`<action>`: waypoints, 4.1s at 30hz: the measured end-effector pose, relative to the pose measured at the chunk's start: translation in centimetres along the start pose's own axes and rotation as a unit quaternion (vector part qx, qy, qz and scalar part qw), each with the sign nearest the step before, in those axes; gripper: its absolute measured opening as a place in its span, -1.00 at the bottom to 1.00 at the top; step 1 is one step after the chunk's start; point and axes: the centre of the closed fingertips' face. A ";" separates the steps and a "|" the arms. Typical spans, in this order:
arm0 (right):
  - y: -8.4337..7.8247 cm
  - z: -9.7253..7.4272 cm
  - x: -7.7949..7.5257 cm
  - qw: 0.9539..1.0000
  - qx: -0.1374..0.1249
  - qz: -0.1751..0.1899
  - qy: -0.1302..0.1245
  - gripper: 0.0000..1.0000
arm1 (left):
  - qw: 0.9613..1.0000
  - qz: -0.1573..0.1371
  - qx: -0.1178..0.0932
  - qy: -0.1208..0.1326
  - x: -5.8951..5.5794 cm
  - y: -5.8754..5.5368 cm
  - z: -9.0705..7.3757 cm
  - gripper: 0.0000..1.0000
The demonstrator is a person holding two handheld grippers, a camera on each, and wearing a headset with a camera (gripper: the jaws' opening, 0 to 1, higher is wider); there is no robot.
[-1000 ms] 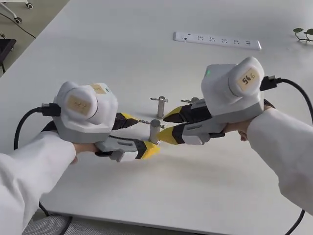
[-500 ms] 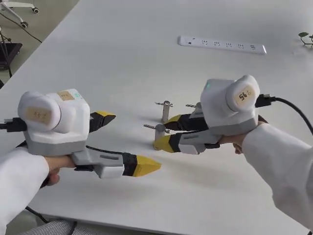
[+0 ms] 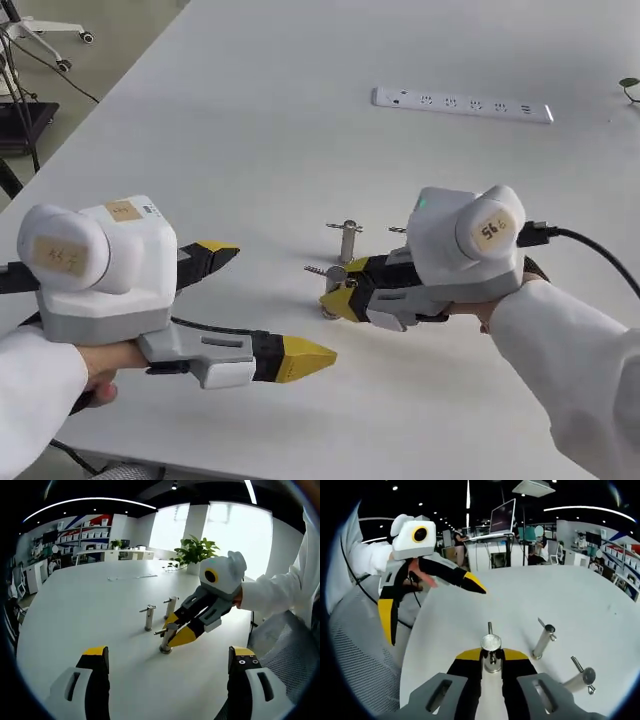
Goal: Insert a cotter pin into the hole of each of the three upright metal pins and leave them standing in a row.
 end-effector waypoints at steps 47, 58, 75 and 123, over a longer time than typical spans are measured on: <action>-6.1 -10.5 -11.8 0.999 -0.009 -0.029 -0.011 -0.84 | 0.997 -0.049 0.056 0.016 -1.8 -2.4 -0.1 0.99; -7.2 -9.9 -12.5 0.999 -0.004 -0.045 -0.004 -0.84 | 0.998 -0.052 0.044 0.015 -2.2 -1.8 0.0 0.99; -2.7 -11.0 -12.3 0.996 -0.078 0.012 -0.031 -0.35 | 0.998 -0.044 0.043 0.003 -2.7 -1.1 0.4 0.99; -5.1 -22.4 -2.3 0.929 -0.070 0.277 -0.237 0.93 | 0.998 -0.057 -0.020 0.024 -5.1 0.2 -2.6 0.99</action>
Point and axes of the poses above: the centre of the closed fingertips' face, and the gripper's own axes: z roughly forward along the fingers, x roughly to its left, y roughly out of its top, and after that the axes turned 11 degrees about -y, right-handed
